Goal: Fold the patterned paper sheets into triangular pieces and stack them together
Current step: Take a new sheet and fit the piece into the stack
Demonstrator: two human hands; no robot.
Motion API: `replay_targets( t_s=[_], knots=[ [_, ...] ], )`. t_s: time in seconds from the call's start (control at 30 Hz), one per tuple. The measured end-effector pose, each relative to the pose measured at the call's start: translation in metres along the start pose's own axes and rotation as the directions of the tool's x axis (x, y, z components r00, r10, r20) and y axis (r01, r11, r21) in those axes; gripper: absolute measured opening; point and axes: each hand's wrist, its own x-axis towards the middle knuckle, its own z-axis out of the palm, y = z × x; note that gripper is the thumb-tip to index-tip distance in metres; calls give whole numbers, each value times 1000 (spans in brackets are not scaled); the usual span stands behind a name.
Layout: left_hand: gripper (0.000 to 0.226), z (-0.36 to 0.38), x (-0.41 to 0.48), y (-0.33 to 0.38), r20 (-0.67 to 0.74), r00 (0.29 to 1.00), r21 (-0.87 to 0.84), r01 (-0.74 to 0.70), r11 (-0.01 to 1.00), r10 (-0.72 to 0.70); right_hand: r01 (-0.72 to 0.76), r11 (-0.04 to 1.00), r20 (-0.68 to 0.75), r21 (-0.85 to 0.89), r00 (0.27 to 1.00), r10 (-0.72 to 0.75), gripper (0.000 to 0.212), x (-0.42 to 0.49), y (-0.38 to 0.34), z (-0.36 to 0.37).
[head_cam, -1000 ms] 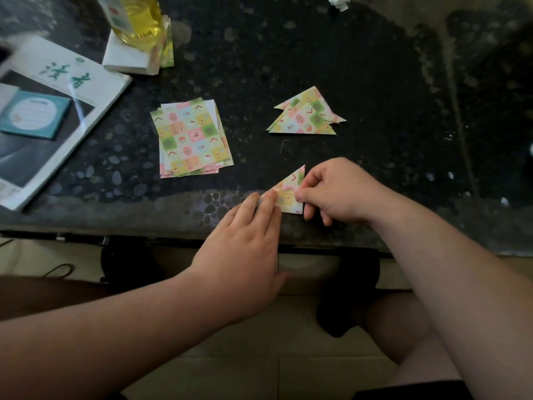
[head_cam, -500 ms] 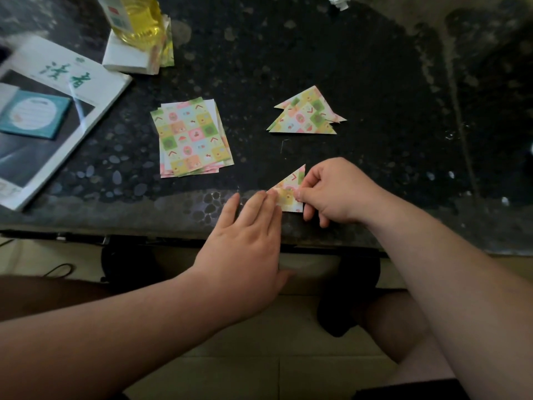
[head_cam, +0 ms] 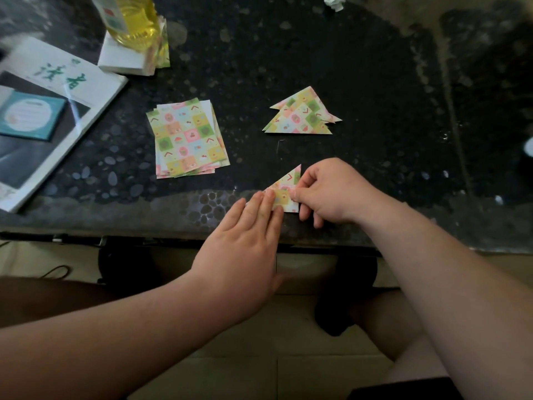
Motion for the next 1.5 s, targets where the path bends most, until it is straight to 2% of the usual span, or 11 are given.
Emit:
replay_targets(
  t_s=[0.1,0.23,0.33,0.7,0.97,1.07,1.17,1.27,1.37,1.43,1.5],
  knots=[
    [100,1,0,1,-13,1000,-9,12,1000,-12,-8,1000,7,8,1000,8,18,-1,0,-1],
    [103,6,-2,-3,-101,995,-62,15,998,-21,-13,1000,10,12,1000,12,19,-2,0,-2],
    [108,6,0,3,-1,1000,-59,31,998,-31,-19,1000,16,22,1000,19,17,-2,-1,-3],
    [132,5,18,37,109,988,9,112,994,-113,-5,1000,12,-7,1000,5,20,-6,-5,-5],
    [119,1,-10,20,125,980,-33,159,987,-153,73,997,-52,-28,996,-74,17,-9,3,0],
    [108,-16,-22,4,81,985,-206,169,964,-156,167,984,-99,-67,980,-173,17,-14,7,-1],
    [81,-42,-23,-18,-12,967,-548,207,811,-255,326,934,-164,-147,923,-348,14,-24,13,-6],
    [40,-53,-13,-42,-99,931,-755,159,636,-351,541,797,-182,-268,784,-594,5,-37,24,-8],
    [15,-51,3,-53,-61,958,-734,148,663,-281,650,662,-110,-372,678,-727,8,-44,34,2],
    [12,-46,12,-54,13,974,-722,167,672,-227,685,620,-97,-382,637,-764,8,-46,38,7],
    [14,-40,18,-52,95,976,-760,197,620,-194,706,595,-100,-385,609,-787,10,-47,40,7]
  ],
)
